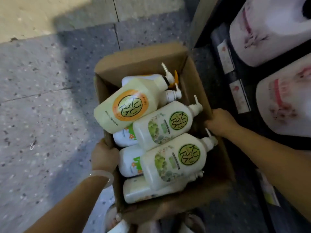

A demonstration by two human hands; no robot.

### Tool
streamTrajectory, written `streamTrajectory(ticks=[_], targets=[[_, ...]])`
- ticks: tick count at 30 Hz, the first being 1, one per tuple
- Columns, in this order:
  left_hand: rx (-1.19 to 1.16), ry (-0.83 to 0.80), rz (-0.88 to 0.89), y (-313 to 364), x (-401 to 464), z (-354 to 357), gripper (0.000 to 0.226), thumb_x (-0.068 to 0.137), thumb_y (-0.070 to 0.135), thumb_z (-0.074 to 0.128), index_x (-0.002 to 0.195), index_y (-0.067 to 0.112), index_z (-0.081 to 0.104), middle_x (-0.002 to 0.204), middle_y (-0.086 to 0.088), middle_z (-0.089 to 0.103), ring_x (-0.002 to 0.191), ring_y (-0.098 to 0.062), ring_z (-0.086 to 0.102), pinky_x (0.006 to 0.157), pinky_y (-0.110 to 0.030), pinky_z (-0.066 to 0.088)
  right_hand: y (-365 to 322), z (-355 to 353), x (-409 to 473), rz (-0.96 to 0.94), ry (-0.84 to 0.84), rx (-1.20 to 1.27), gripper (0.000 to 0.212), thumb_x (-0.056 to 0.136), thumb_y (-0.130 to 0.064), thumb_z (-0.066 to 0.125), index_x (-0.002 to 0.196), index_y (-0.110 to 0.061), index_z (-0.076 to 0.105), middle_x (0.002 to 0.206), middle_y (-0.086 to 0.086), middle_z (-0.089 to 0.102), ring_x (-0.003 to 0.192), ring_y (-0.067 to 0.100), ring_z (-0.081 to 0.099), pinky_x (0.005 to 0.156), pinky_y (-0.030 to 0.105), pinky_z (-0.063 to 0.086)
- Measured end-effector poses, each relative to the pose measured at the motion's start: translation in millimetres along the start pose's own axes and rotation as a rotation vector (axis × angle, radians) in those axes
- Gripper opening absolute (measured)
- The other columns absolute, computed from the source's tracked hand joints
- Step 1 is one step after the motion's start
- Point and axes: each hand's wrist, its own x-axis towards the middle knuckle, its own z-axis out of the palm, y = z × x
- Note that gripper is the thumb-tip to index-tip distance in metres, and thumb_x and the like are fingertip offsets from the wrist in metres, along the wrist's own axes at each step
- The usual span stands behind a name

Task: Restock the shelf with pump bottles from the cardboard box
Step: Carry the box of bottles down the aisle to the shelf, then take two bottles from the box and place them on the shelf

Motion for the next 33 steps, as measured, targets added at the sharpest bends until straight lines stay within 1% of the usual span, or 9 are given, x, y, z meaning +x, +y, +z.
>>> streamTrajectory(ticks=[3,6,9,12,14,16,20,25,33], targets=[[-0.027,0.021,0.016,-3,7,14,0.017,0.071,0.008,0.044,0.080,-0.003,0.053,0.085,-0.028,0.062,0.083,-0.042,0.058,0.059,-0.031,0.034,9,14,15,-0.006,0.023,0.013,0.031,0.086,-0.012,0.059,0.056,-0.010,0.049,0.062,0.008,0.053,0.061,0.024,0.052,0.051,0.024,0.036],[-0.018,0.013,-0.033,0,1,13,0.011,0.078,-0.008,0.047,0.087,-0.002,0.051,0.095,-0.032,0.062,0.089,-0.044,0.057,0.063,-0.032,0.030,8,14,13,0.006,0.029,0.052,0.029,0.086,-0.013,0.057,0.058,-0.012,0.049,0.066,0.008,0.055,0.065,0.026,0.054,0.053,0.026,0.038],[-0.007,-0.058,-0.088,9,-1,7,0.015,0.082,-0.006,0.046,0.094,0.003,0.049,0.105,-0.030,0.060,0.097,-0.043,0.056,0.067,-0.032,0.030,1,9,11,0.075,-0.086,0.111,0.020,0.087,-0.027,0.059,0.096,-0.009,0.060,0.096,0.011,0.062,0.089,0.027,0.058,0.073,0.031,0.046],[-0.052,-0.192,-0.192,15,-2,-5,0.031,0.084,0.001,0.049,0.115,0.000,0.049,0.118,-0.028,0.058,0.106,-0.041,0.055,0.077,-0.040,0.042,-13,-2,-3,0.188,-0.157,0.264,0.076,0.074,-0.049,0.066,0.135,-0.011,0.043,0.129,0.012,0.055,0.114,0.030,0.054,0.096,0.042,0.047],[-0.062,-0.237,-0.263,24,-15,-23,0.053,0.084,0.010,0.053,0.134,-0.002,0.038,0.128,-0.028,0.053,0.114,-0.042,0.052,0.090,-0.045,0.044,-28,-11,-36,0.214,-0.075,0.301,0.067,0.083,-0.041,0.064,0.137,-0.009,0.040,0.131,0.014,0.053,0.117,0.033,0.053,0.095,0.039,0.046],[-0.040,-0.265,-0.254,35,-42,-47,0.060,0.084,0.021,0.053,0.135,-0.005,0.037,0.130,-0.030,0.052,0.116,-0.043,0.052,0.097,-0.050,0.044,-38,-19,-81,0.214,0.004,0.254,0.048,0.090,-0.032,0.058,0.128,-0.006,0.047,0.123,0.016,0.057,0.111,0.033,0.056,0.086,0.034,0.045],[0.102,-0.352,-0.256,60,-117,-107,0.060,0.091,0.010,0.053,0.144,0.002,0.025,0.146,-0.023,0.038,0.132,-0.037,0.040,0.106,-0.041,0.033,-40,-22,-184,0.252,-0.169,0.200,0.041,0.091,-0.024,0.056,0.127,-0.005,0.048,0.129,0.016,0.054,0.117,0.031,0.053,0.095,0.037,0.045],[0.173,-0.406,-0.253,97,-168,-166,0.058,0.093,0.014,0.051,0.144,0.005,0.027,0.147,-0.018,0.038,0.131,-0.033,0.043,0.103,-0.035,0.036,-61,-51,-271,0.358,-0.298,0.209,0.049,0.095,-0.028,0.049,0.139,-0.009,0.039,0.142,0.010,0.045,0.128,0.025,0.046,0.105,0.032,0.039],[0.345,-0.508,0.079,157,-151,-171,0.042,0.093,0.019,0.047,0.134,0.011,0.040,0.135,-0.013,0.053,0.123,-0.029,0.050,0.098,-0.032,0.040,-92,-88,-252,0.418,-0.158,0.343,0.039,0.097,-0.025,0.048,0.132,-0.010,0.046,0.136,0.010,0.050,0.122,0.024,0.051,0.094,0.029,0.041]])
